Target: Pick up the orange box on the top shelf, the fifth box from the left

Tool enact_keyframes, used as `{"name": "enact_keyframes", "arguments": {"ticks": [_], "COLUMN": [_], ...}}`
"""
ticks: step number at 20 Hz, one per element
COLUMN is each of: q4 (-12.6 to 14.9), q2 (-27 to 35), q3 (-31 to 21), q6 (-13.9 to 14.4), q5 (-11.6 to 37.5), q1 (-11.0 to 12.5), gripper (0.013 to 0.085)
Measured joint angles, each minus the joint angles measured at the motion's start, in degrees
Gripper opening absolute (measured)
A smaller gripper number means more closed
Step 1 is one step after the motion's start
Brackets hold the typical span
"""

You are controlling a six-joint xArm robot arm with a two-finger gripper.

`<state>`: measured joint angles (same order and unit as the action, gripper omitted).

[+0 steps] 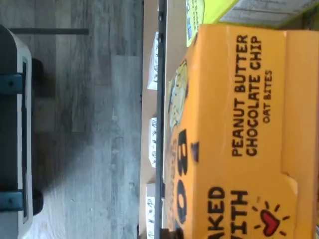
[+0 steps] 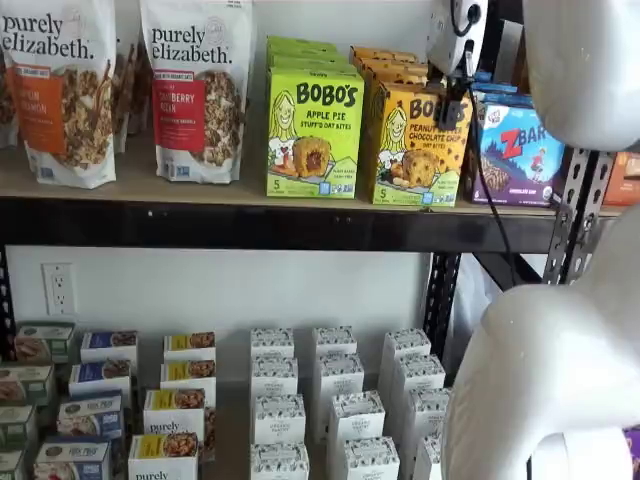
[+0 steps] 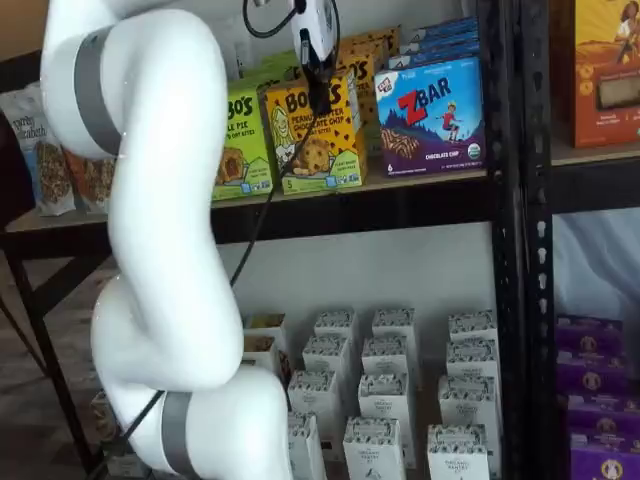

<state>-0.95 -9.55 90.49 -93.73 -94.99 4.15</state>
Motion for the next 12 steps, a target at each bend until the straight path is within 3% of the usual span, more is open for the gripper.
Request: {"name": "enact_keyframes", "arguments": {"ticks": [3,12], "q4": [0.0,-0.9], "q2": [0.0,-0.5], "q3": [-0.1,-0.8], "q6": [-0.1,-0.3], "q5": [0.0,0.5], "q1": [0.1,0.4], "gripper": [0.0530,0.0330]}}
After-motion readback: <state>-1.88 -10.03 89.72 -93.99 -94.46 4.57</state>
